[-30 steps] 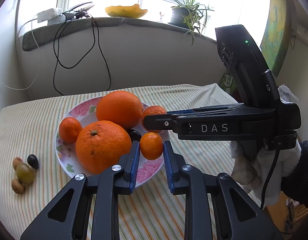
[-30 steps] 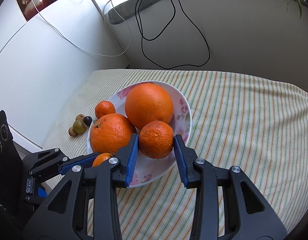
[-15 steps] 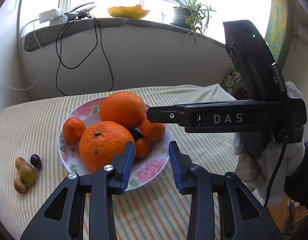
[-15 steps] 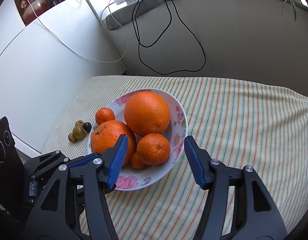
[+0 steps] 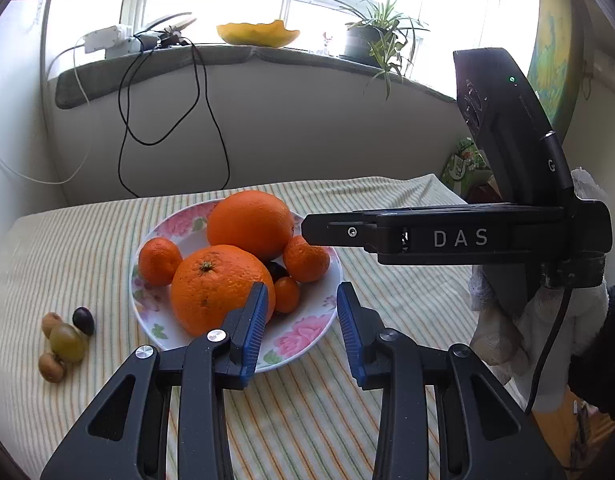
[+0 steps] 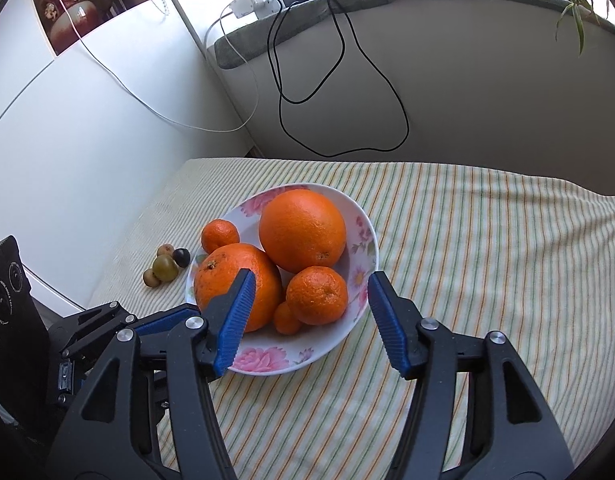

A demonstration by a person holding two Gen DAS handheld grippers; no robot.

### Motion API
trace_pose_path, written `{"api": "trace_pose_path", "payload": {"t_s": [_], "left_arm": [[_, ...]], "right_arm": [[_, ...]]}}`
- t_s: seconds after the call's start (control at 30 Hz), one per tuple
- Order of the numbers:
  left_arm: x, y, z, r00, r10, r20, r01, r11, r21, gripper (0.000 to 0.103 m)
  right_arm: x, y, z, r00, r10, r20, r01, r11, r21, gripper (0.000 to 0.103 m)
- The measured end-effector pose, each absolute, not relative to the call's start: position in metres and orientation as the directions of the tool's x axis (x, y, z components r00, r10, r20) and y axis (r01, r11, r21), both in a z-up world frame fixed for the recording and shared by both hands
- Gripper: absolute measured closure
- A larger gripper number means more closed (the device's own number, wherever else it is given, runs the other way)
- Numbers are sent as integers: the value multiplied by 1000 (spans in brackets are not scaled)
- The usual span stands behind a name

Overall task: Organize fruits
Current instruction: 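Carry both fruits to the bowl and open both grippers to drop them in, then move both grippers away from the bowl toward the kiwis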

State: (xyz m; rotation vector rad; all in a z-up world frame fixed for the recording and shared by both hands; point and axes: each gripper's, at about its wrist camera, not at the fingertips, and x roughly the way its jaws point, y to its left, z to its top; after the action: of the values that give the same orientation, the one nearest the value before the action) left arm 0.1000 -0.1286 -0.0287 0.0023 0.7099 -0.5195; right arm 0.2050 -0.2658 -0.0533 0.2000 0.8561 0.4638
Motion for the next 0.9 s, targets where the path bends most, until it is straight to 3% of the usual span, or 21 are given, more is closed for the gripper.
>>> {"api": "trace_pose_path", "payload": {"t_s": [0.33, 0.43, 0.6, 0.67, 0.9], "left_arm": [[92, -118, -22, 651, -452, -610, 449, 877, -171, 69], [89, -115, -19, 657, -449, -606, 445, 879, -168, 69], [86, -107, -17, 666, -441, -602, 437, 884, -165, 69], [84, -104, -16, 670, -438, -600, 432, 887, -165, 61], [81, -90, -17, 684, -413, -601, 407, 900, -155, 54]], "right_arm": [[196, -255, -42, 575, 469, -671, -323, 883, 340, 41], [195, -249, -40, 577, 469, -669, -329, 883, 335, 33], [191, -242, -34, 582, 470, -663, -338, 882, 328, 28], [188, -239, -32, 589, 470, -658, -343, 882, 323, 23], [182, -227, -27, 593, 473, -651, -363, 879, 307, 21]]}}
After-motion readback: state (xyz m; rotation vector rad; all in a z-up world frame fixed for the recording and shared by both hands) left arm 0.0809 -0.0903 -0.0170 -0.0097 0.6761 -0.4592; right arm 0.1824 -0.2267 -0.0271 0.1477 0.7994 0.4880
